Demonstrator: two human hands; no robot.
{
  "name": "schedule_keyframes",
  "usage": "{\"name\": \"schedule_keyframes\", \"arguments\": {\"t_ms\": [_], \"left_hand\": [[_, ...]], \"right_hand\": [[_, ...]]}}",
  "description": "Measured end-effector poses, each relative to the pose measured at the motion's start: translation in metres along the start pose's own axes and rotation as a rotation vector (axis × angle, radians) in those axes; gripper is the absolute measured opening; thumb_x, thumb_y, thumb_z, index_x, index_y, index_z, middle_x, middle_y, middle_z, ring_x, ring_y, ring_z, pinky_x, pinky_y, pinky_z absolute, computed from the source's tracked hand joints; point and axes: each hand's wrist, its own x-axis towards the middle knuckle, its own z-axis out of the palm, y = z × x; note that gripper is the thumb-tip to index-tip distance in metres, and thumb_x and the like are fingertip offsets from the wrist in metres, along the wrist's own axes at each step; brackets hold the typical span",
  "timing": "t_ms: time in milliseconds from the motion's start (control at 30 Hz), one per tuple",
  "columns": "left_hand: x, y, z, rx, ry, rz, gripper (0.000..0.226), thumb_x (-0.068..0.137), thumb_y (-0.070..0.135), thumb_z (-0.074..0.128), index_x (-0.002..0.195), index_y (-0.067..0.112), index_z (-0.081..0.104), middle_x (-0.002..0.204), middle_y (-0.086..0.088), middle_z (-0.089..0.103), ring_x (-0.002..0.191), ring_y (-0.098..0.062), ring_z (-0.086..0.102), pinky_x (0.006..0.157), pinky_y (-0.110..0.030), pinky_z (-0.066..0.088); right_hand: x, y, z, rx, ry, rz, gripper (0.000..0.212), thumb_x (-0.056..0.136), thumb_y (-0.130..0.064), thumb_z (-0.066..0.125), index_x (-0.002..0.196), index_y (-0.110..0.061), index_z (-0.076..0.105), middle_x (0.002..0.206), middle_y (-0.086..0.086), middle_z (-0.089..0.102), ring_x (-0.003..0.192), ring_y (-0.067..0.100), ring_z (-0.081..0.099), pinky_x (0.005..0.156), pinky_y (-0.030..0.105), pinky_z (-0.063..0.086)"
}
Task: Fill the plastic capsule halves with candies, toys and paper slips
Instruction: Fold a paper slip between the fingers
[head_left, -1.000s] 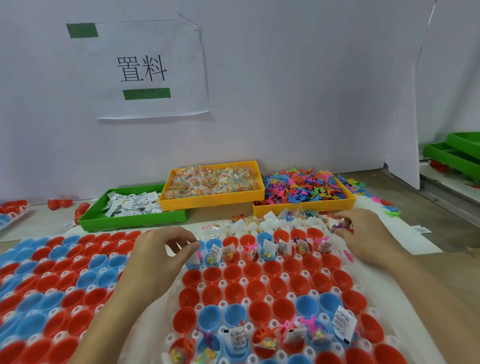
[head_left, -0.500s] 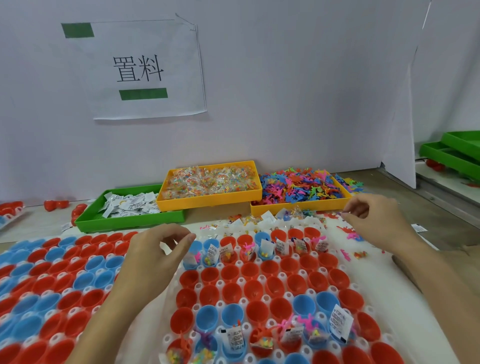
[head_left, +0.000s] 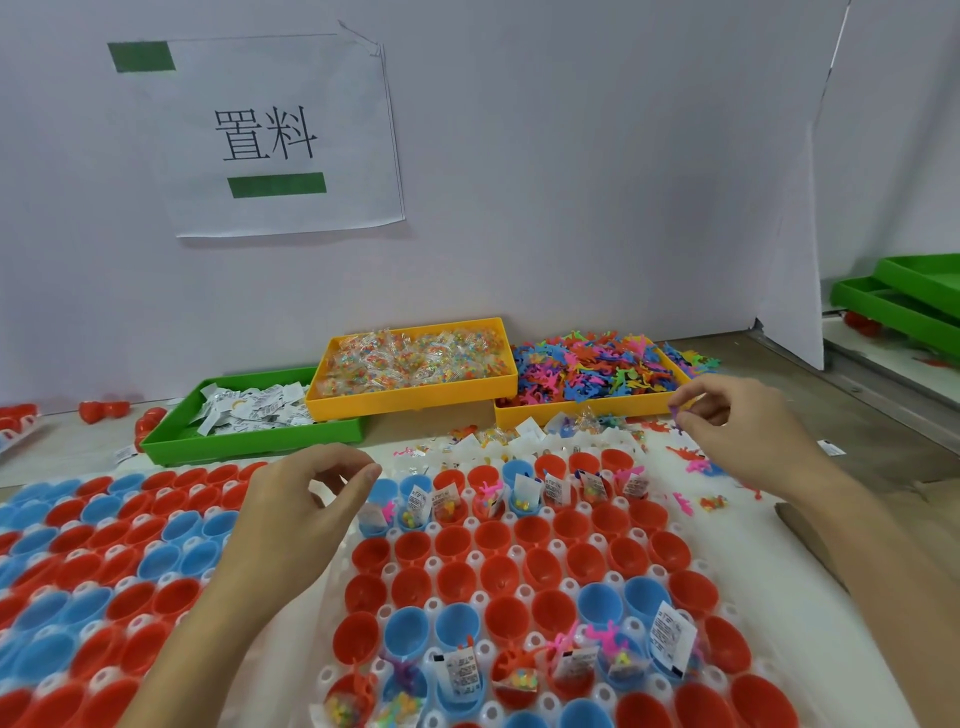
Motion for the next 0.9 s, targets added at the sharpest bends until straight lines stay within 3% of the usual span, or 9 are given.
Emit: {"name": "schedule_keyframes", "arguments": {"t_ms": [367,567,700,800,900], "left_hand": [[0.000,-0.003,0.001,0.016,-0.011,-0.002,0.008,0.090,0.017,0.068,0.088,0.023,0.073,0.081,0.013,0.069,0.077,-0.009,0.062,0.062,-0.020,0.046],[0.001,-0.004,0.001,0.019,-0.004,0.002,0.010,0.090,0.016,0.068,0.087,0.024,0.073,0.080,0.015,0.068,0.077,-0.009,0.062,0.061,-0.020,0.046],[0.001,-0.005,0.002,0.021,-0.001,0.007,0.012,0.090,0.016,0.068,0.085,0.027,0.072,0.080,0.016,0.068,0.076,-0.008,0.061,0.060,-0.020,0.045],[0.001,-0.005,0.002,0.021,0.003,0.012,0.013,0.090,0.016,0.068,0.084,0.027,0.072,0.079,0.017,0.068,0.076,-0.008,0.062,0.060,-0.020,0.045],[0.001,-0.005,0.002,0.013,0.006,0.016,0.012,0.089,0.015,0.068,0.084,0.026,0.072,0.078,0.016,0.068,0.076,-0.007,0.062,0.060,-0.020,0.045]], "right_hand": [[-0.002,-0.003,-0.001,-0.003,-0.016,0.012,0.011,0.089,-0.008,0.071,0.090,-0.016,0.063,0.077,0.003,0.069,0.071,0.018,0.064,0.057,0.022,0.042],[-0.005,-0.005,-0.009,0.027,-0.059,0.012,0.015,0.085,-0.003,0.073,0.081,-0.016,0.065,0.064,0.002,0.071,0.067,0.021,0.067,0.064,0.029,0.050],[-0.004,-0.004,-0.025,0.078,-0.213,0.010,0.013,0.085,-0.005,0.075,0.082,-0.015,0.066,0.068,0.002,0.074,0.064,0.013,0.071,0.068,0.031,0.051],[-0.004,-0.005,-0.036,0.168,-0.394,-0.006,0.010,0.086,-0.002,0.073,0.086,-0.010,0.066,0.076,0.008,0.076,0.072,0.023,0.074,0.073,0.033,0.056],[-0.008,-0.008,-0.039,0.197,-0.549,-0.029,0.012,0.086,-0.004,0.074,0.082,-0.014,0.069,0.081,0.011,0.076,0.076,0.025,0.074,0.069,0.024,0.057]]}}
